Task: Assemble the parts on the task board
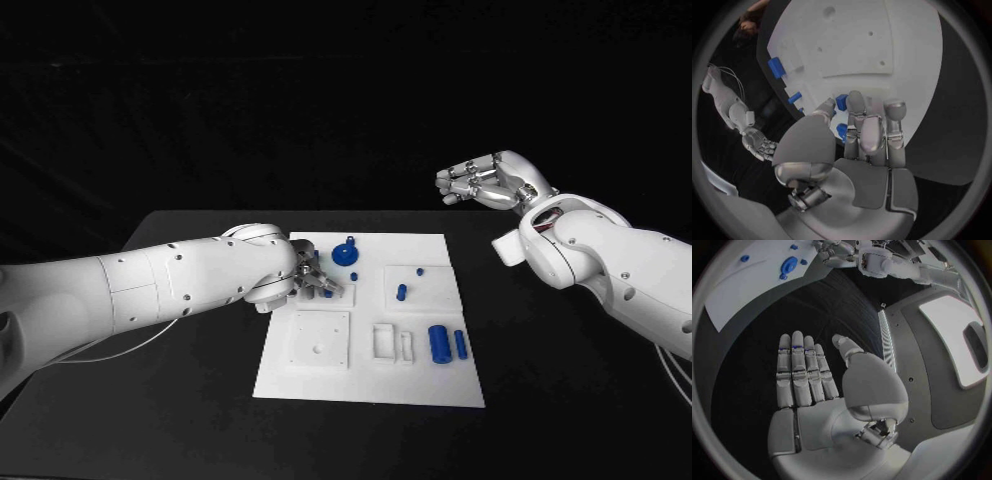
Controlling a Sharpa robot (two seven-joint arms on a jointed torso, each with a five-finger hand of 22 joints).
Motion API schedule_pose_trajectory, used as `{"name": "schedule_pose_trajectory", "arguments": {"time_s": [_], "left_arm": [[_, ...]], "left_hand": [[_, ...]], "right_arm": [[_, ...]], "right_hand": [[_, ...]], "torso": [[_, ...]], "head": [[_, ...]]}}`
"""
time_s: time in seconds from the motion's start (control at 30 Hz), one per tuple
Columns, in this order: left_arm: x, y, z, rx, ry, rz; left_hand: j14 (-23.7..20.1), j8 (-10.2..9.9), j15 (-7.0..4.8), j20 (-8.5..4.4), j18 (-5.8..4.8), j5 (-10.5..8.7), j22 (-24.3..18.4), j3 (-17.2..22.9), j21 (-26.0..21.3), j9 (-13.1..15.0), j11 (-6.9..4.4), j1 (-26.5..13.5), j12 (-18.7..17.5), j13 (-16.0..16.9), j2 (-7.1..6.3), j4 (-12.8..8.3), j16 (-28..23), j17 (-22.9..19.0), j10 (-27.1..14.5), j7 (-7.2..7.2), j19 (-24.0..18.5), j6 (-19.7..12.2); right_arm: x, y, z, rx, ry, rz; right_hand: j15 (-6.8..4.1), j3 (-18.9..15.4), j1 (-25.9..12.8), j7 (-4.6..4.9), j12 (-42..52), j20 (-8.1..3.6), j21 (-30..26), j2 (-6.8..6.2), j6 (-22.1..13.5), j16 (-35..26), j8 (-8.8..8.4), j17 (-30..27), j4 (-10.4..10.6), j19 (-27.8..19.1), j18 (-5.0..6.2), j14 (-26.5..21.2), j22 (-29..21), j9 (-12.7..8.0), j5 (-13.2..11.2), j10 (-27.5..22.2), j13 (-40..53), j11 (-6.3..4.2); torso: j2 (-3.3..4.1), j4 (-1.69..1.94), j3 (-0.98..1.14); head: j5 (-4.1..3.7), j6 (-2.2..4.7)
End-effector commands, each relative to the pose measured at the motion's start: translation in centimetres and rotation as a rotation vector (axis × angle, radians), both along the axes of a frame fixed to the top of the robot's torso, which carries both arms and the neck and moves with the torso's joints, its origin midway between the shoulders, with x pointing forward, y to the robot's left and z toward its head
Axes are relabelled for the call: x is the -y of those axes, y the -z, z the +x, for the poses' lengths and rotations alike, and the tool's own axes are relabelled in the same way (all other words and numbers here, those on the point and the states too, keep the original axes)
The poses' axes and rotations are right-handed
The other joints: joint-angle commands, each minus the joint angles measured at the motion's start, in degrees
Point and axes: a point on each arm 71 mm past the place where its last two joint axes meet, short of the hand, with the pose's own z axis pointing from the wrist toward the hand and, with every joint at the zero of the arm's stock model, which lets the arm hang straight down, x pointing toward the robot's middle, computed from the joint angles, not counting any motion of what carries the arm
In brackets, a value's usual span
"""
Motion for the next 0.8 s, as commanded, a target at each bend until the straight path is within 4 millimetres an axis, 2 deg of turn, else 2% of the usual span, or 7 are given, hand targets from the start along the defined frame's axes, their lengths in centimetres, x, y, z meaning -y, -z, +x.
{"name": "schedule_pose_trajectory", "arguments": {"time_s": [0.03,0.07,0.1,0.2,0.47,0.7,0.8], "left_arm": [[0.0,0.0,0.0,-0.003,0.010,-0.018],[-0.1,0.0,0.0,-0.006,0.011,-0.017],[-0.2,0.0,0.0,-0.008,0.013,-0.016],[-0.4,0.0,0.0,-0.016,0.014,-0.022],[-0.7,-0.5,-0.2,-0.041,0.009,-0.055],[-0.9,-1.7,0.1,-0.034,-0.007,-0.096],[-1.1,-2.5,0.3,-0.038,-0.020,-0.131]], "left_hand": [[-0.51,-0.16,0.12,-0.07,0.02,-4.53,2.75,-0.04,-0.74,-0.08,0.04,-0.42,0.23,-0.02,-2.19,1.68,-0.36,-0.22,-0.59,0.48,-0.38,-0.19],[-0.64,-0.23,0.15,-0.05,0.03,-5.69,2.63,-0.33,-1.21,-0.13,0.11,-0.87,0.18,-0.04,-3.07,2.44,-0.53,-0.39,-0.71,0.56,-0.57,-0.30],[-0.85,-0.40,0.14,-0.08,0.04,-6.03,2.45,-1.06,-1.86,-0.22,0.16,-1.91,0.02,-0.10,-4.24,3.49,-0.85,-0.67,-0.87,0.63,-0.84,-0.51],[-1.00,-0.68,0.08,-0.22,-0.10,-6.07,2.35,-2.22,-2.40,-0.43,0.15,-2.45,-0.31,-0.23,-5.54,5.83,-1.05,-0.74,-0.82,0.68,-1.00,-0.56],[-1.00,-1.07,0.04,-0.30,-0.17,-6.06,2.35,-4.59,-2.78,-0.63,0.14,-1.32,-0.51,-0.09,-5.46,6.12,-1.35,-0.84,-0.88,0.78,-0.89,-0.71],[-0.99,-1.14,0.01,-0.32,-0.16,-6.06,2.36,-4.54,-2.87,-0.68,0.10,-1.36,-0.47,0.01,-5.24,6.15,-1.36,-0.79,-0.93,0.77,-0.85,-0.70],[-1.00,-1.29,0.02,-0.32,-0.12,-6.06,2.31,-4.07,-3.08,-0.80,0.10,-0.47,-0.48,0.07,-4.49,5.82,-1.37,-0.75,-0.99,0.82,-0.89,-0.83]], "right_arm": [[-0.1,0.1,0.0,-0.011,-0.009,0.003],[0.0,0.2,0.0,-0.011,-0.008,0.003],[0.0,0.2,0.0,-0.012,-0.007,0.003],[0.0,0.3,0.0,-0.014,-0.006,0.003],[0.1,0.4,0.0,-0.018,-0.004,0.002],[0.2,0.5,0.0,-0.018,-0.003,0.001],[0.3,0.5,0.0,-0.020,-0.002,0.003]], "right_hand": [[0.22,-1.07,-0.05,0.06,-0.25,0.18,-0.32,0.38,-0.44,-0.24,0.04,0.04,0.16,-0.14,-0.36,-0.39,-0.06,0.07,0.00,-0.53,-0.06,-0.02],[0.22,-1.07,-0.05,0.06,-0.25,0.18,-0.32,0.38,-0.44,-0.24,0.04,0.04,0.16,-0.14,-0.36,-0.39,-0.06,0.07,0.00,-0.53,-0.06,-0.02],[0.26,-1.17,-0.14,0.07,-0.25,0.20,-0.36,0.35,-0.47,-0.27,0.03,0.03,0.23,-0.20,-0.38,-0.45,-0.07,0.07,0.03,-0.57,-0.06,0.00],[0.28,-1.30,-0.21,0.11,-0.26,0.23,-0.40,0.30,-0.57,-0.27,0.03,0.02,0.30,-0.25,-0.40,-0.51,-0.08,0.07,0.07,-0.64,-0.07,0.03],[0.57,-2.52,-0.08,0.21,-0.24,0.53,-0.86,0.49,-0.89,-0.27,0.04,-0.08,0.75,-0.80,-0.44,-1.33,-0.16,0.07,0.25,-0.93,-0.05,0.17],[0.63,-2.56,0.16,0.19,-0.26,0.59,-0.94,0.56,-0.80,-0.27,0.04,-0.11,0.66,-0.90,-0.43,-1.54,-0.16,0.07,0.03,-1.11,-0.06,0.21],[0.63,-2.56,0.16,0.19,-0.26,0.59,-0.94,0.56,-0.80,-0.27,0.04,-0.11,0.66,-0.90,-0.43,-1.54,-0.16,0.07,0.03,-1.11,-0.06,0.21]], "torso": [[0.00,-0.02,-0.02],[-0.01,-0.01,-0.04],[-0.01,-0.01,-0.03],[-0.05,-0.04,-0.04],[-0.03,-0.02,0.06],[0.01,0.05,0.01],[-0.02,0.06,0.02]], "head": [[-0.03,0.14],[-0.04,0.22],[-0.05,0.26],[-0.08,0.39],[-0.21,0.60],[-0.32,0.91],[-0.35,1.10]]}}
